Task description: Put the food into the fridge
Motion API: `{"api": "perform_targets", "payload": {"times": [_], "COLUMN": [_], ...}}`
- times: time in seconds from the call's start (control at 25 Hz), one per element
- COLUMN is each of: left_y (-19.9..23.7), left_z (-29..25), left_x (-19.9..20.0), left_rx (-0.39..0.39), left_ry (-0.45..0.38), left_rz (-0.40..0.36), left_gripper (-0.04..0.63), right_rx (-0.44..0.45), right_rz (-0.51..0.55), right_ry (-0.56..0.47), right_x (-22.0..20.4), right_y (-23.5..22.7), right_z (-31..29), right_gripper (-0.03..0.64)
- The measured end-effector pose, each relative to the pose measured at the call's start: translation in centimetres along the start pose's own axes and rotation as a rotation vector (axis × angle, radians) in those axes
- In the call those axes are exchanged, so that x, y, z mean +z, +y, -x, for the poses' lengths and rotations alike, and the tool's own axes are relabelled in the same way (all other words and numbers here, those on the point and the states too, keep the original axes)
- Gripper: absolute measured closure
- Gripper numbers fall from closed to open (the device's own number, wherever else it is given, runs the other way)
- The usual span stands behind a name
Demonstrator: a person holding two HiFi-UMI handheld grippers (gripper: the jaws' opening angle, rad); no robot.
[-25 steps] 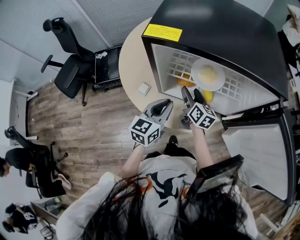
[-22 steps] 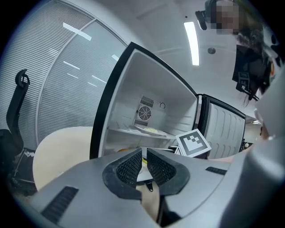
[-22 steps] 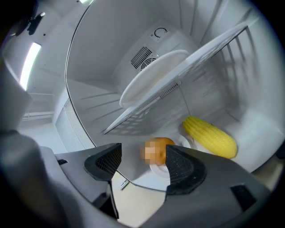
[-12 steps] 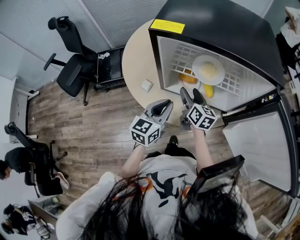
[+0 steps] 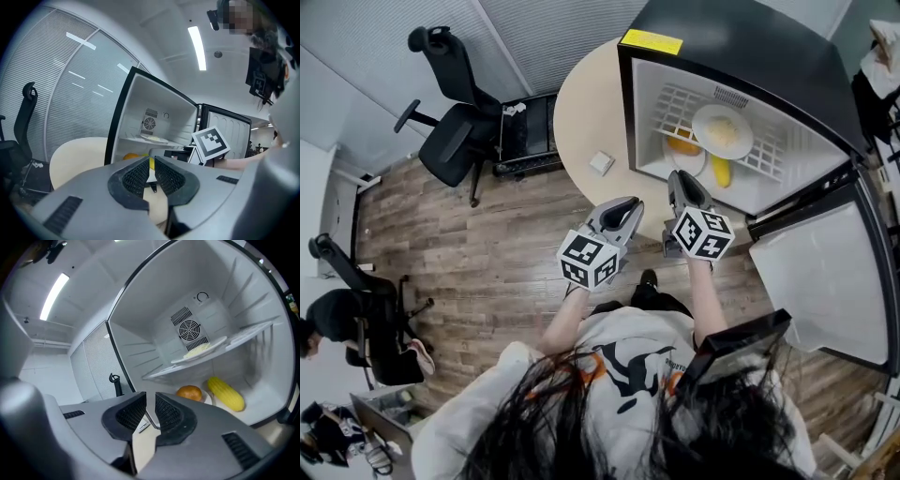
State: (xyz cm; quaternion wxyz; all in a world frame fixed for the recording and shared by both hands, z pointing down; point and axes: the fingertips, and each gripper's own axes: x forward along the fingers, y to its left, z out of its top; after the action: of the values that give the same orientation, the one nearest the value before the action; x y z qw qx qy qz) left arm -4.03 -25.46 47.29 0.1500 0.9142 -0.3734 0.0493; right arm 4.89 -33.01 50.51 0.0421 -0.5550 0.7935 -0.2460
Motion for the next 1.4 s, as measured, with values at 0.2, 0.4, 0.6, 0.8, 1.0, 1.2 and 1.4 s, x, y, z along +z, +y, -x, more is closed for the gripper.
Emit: {"api": "perform_targets", "payload": {"times": [0.2,0.4,0.6,0.8,1.0,1.2,1.4], "left_y": [-0.5,-1.3,-2.5,-3.7,-3.9,-3.5,-4.2], "left_z": [2.1,4.3,7.4,9.8,11.4,12.6,13.3], "left_x": [-0.1,-1.1,-3.2,-6.2,-6.4,-5.5,-5.4], "left_rx": [0.006,0.004,0.003,0.009,0.032,0.077,0.13], "left_ry": [-0.015,-0.02,-0.015,0.004,-0.019,-0.063,-0.089], "left_rz": [0.0,0.014,0.054,0.102,0.123,0.141,0.163], "left_gripper": [0.554,0.554,0.554,0.554,0.554,0.554,0.554], "right_rx": [0.007,0.012,0.009,0.007,0.025,0.062,0.107], "right_rz": [0.027,0.06,0.071,0.08,0.099,0.133,0.152], "right_ry": [0.005,0.017,0.045,0.099,0.135,0.149,0.162], "right_x": [-0.6,-1.5,-3.6,-6.5,-7.7,-7.5,-7.3], "right_y": [1.9,3.9,6.1,7.2,8.3,9.7,10.3], "right_z": [1.7,4.1,7.4,9.9,11.1,11.6,13.5], "right_gripper": [0.557,0.559,0.56,0.566,0.571,0.574,0.575]}}
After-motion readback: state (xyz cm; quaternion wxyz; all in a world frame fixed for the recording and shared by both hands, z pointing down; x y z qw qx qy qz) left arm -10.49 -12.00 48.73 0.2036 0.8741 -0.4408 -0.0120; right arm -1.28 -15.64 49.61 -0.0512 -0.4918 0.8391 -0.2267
